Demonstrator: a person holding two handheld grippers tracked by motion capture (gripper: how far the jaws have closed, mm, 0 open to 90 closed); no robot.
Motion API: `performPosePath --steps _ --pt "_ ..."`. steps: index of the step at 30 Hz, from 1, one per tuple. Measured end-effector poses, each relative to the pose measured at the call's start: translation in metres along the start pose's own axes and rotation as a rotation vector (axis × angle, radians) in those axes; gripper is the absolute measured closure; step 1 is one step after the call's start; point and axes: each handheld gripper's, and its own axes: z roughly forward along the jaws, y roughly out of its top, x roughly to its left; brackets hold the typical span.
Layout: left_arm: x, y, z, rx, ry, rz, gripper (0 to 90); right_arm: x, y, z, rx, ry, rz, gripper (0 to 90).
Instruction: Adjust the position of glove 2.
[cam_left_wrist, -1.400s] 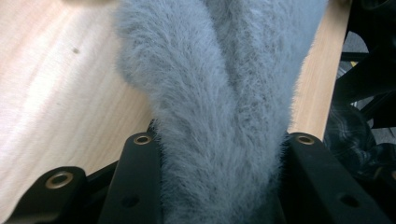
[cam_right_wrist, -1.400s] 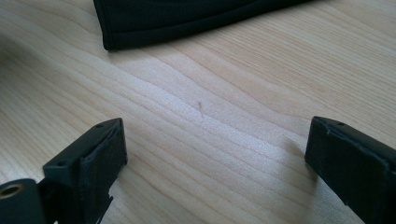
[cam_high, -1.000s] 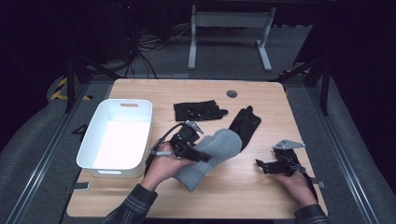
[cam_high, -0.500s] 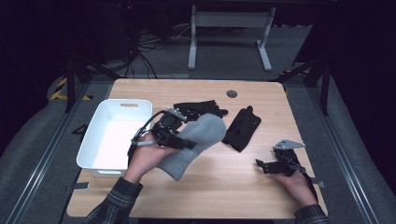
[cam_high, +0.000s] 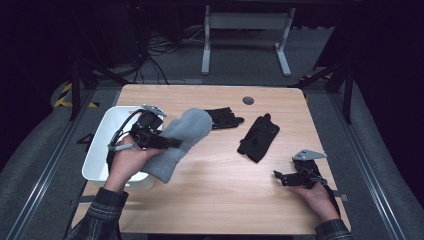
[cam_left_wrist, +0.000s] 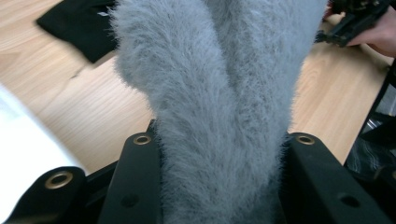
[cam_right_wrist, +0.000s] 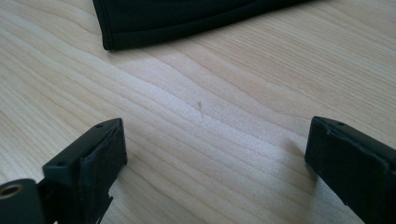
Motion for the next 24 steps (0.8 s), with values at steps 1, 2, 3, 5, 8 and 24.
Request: performPosePath --steps 1,2,3,5,8,24 --pt "0.003 -0.002 -0.003 -0.003 0.007 -0.008 63.2 0.000 0.000 0.000 0.000 0.000 0.000 5.8" --pt "0.006 -0.004 -0.005 -0.006 0.009 -0.011 63.2 0.000 0.000 0.000 0.000 -0.001 0.000 5.9" --pt "0.010 -0.006 -0.009 -0.013 0.014 -0.023 63.2 0.000 0.000 0.000 0.000 -0.001 0.000 5.9" --pt "0.015 -0.009 -0.015 -0.022 0.021 -0.037 63.3 0.000 0.000 0.000 0.000 -0.001 0.000 5.8" --pt "0.024 -0.014 -0.023 -0.035 0.039 -0.060 63.2 0.000 0.000 0.000 0.000 -0.001 0.001 5.9" --pt "0.085 -0.054 -0.039 -0.042 0.093 -0.248 63.2 0.000 0.000 0.000 0.000 -0.005 0.004 5.8"
